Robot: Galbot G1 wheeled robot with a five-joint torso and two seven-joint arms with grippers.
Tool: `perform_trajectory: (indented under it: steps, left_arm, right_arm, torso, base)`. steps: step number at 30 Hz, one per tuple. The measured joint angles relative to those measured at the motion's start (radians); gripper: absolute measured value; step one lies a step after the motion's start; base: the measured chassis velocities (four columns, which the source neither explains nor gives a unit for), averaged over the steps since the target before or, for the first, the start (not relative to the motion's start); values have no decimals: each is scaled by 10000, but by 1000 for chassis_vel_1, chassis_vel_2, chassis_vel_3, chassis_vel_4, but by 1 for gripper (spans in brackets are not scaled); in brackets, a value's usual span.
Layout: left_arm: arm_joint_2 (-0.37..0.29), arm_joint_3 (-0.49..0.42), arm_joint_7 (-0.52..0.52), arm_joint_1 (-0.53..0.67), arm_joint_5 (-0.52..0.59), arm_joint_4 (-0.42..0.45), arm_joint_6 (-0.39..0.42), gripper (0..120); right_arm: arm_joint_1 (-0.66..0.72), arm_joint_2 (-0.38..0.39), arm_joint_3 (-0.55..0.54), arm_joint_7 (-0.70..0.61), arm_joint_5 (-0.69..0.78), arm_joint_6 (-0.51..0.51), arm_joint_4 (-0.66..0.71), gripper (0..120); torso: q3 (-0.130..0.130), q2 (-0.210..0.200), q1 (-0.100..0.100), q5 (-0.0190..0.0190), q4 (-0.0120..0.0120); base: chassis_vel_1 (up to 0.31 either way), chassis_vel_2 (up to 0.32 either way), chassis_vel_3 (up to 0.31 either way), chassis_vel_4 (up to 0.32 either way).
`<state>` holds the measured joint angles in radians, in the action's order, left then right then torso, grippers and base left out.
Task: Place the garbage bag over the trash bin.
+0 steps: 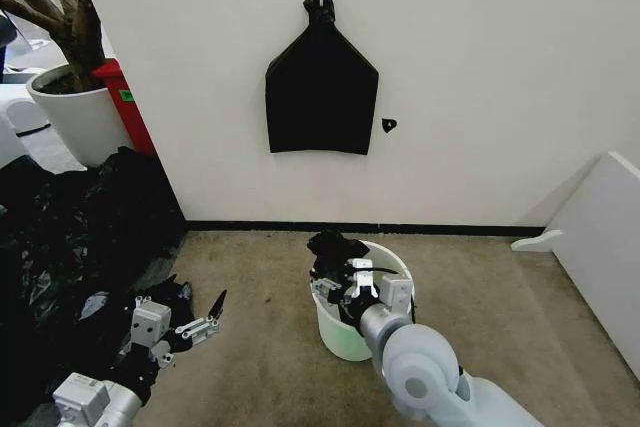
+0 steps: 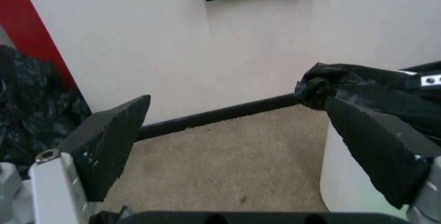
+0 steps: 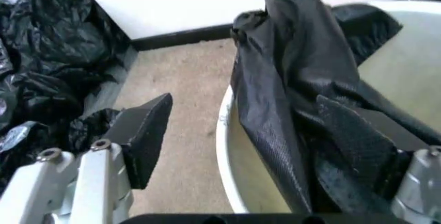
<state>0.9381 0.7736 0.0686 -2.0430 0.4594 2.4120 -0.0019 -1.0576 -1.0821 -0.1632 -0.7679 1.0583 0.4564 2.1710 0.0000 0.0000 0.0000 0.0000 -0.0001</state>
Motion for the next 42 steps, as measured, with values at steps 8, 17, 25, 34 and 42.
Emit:
perform_trajectory:
  steps: [8,17,25,34,42]
  left_arm:
    - [2,11,-1,-4,0,0,-32,100]
    - [-15,-53,-7,75,0,-44,-39,100]
    - [-31,-52,-7,66,7,-108,-53,100]
    - [-107,-99,-2,235,78,-182,-75,100]
    - [-211,-217,36,537,204,-253,-19,100]
  right_arm:
    - [66,-253,-311,-350,341,-40,-126,71]
    - [219,-457,-1084,-83,-129,-153,-243,70]
    - [249,-724,-1872,244,-1022,-96,-634,70]
    - [240,-877,-2303,246,-1279,-80,-777,70]
    - [137,-611,-2450,380,-1347,161,-814,70]
  torso:
    - [0,0,0,0,0]
    - [0,0,0,0,1]
    - [0,0,0,0,1]
    - [0,0,0,0,0]
    - [0,0,0,0,0]
  base:
    - [0,0,0,0]
    - [0,0,0,0]
    - [0,0,0,0]
    - [0,0,0,0]
    - [0,0,0,0]
